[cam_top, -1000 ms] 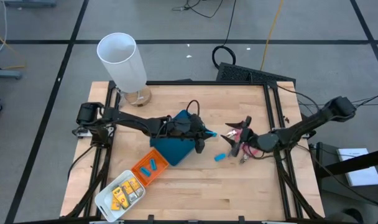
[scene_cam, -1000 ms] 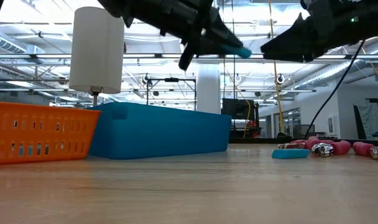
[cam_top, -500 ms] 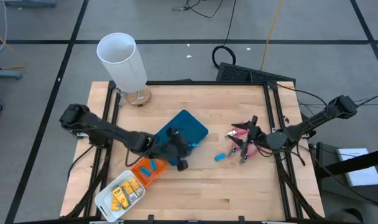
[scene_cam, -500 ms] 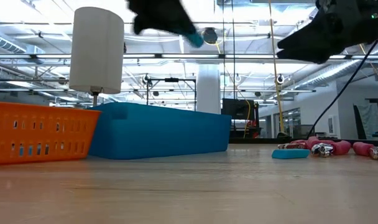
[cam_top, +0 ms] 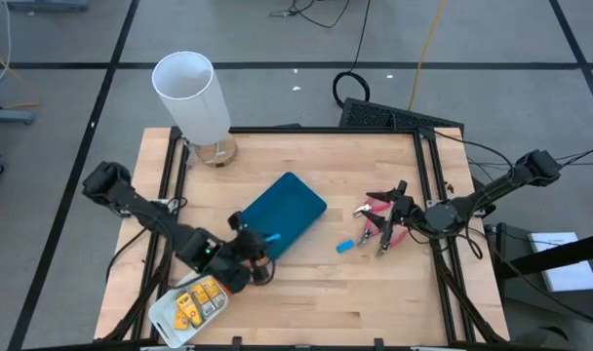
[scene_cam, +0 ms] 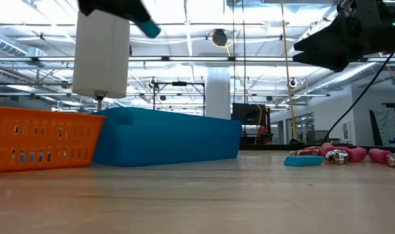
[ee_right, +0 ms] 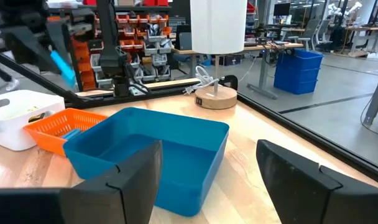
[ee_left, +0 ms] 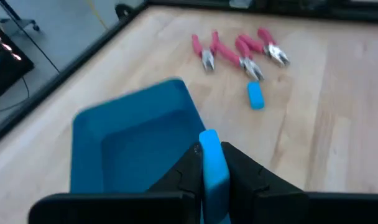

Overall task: Pick & Place School Supplies
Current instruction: Put the blue eraser into the orange bin

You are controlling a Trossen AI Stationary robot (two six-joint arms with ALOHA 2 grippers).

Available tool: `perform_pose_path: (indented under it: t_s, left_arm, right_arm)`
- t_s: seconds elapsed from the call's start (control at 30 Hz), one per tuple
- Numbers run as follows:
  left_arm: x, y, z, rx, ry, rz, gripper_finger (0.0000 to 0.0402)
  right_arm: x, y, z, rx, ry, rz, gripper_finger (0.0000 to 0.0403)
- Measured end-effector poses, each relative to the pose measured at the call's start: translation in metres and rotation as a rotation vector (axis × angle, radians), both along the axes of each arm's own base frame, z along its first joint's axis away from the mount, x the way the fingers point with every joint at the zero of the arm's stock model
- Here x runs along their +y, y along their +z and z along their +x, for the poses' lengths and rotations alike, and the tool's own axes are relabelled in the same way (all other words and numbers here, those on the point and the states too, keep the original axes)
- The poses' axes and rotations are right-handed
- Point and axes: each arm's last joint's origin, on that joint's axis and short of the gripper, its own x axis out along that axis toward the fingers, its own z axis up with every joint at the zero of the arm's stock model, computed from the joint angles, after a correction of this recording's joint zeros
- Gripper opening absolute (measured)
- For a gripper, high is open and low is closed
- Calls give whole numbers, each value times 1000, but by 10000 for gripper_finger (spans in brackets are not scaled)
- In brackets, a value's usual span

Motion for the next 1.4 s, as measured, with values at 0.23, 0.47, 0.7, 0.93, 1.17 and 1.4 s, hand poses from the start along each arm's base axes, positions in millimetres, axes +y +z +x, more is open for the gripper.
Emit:
perform_pose_path:
  t_s: [0.23, 0.47, 0.7, 0.93, 1.17, 1.4]
  left_arm:
    - [1, -27, -34, -17, 28, -121, 37]
    - [8, -54, -84, -35, 44, -368, 37]
    - [2, -73, -110, 2, 49, -521, 37]
    - [8, -91, -118, 49, 123, -615, 58]
    - [8, -93, -119, 62, 115, -635, 64]
    - [6, -94, -120, 114, 99, -665, 66]
  right_arm:
    - [0, 0, 0, 1, 0, 0, 251]
    - [0, 0, 0, -2, 0, 3, 251]
    - [0, -1, 0, 2, 0, -1, 251]
    - [0, 0, 0, 2, -2, -1, 251]
    - [0, -1, 0, 2, -3, -1, 251]
    - [0, -1, 0, 4, -3, -2, 251]
